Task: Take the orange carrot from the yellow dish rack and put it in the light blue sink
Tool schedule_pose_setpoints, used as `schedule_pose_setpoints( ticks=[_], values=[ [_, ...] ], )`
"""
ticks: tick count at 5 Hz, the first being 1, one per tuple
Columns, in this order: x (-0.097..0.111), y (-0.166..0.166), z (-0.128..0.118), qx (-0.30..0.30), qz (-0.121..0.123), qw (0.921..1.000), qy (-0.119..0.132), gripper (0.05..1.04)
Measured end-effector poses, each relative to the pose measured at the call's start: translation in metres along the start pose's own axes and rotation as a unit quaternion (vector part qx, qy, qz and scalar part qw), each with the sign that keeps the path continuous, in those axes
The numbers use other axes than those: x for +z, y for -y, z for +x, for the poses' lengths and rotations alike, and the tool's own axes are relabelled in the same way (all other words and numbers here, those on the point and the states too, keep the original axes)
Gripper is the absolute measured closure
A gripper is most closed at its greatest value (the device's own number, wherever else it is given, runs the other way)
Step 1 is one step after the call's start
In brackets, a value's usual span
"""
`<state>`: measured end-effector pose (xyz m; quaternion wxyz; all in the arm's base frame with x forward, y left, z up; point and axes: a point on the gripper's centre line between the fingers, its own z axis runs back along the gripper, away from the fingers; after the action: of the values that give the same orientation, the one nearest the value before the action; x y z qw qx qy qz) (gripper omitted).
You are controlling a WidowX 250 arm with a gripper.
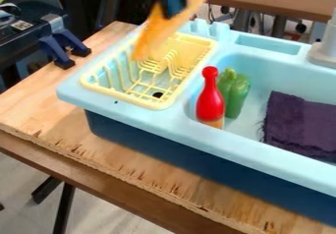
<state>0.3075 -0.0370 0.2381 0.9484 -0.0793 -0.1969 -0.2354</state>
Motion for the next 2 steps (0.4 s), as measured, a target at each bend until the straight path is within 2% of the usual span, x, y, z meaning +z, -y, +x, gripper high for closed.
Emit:
schedule_pose_setpoints(
  ticks=[1, 2],
  values=[
    [-0.018, 0.039, 0.012, -0.036, -0.034, 0.9981, 0.037, 0.646],
    [-0.036, 0.061, 0.028, -0.146, -0.090, 0.9845, 0.039, 0.646]
  ],
)
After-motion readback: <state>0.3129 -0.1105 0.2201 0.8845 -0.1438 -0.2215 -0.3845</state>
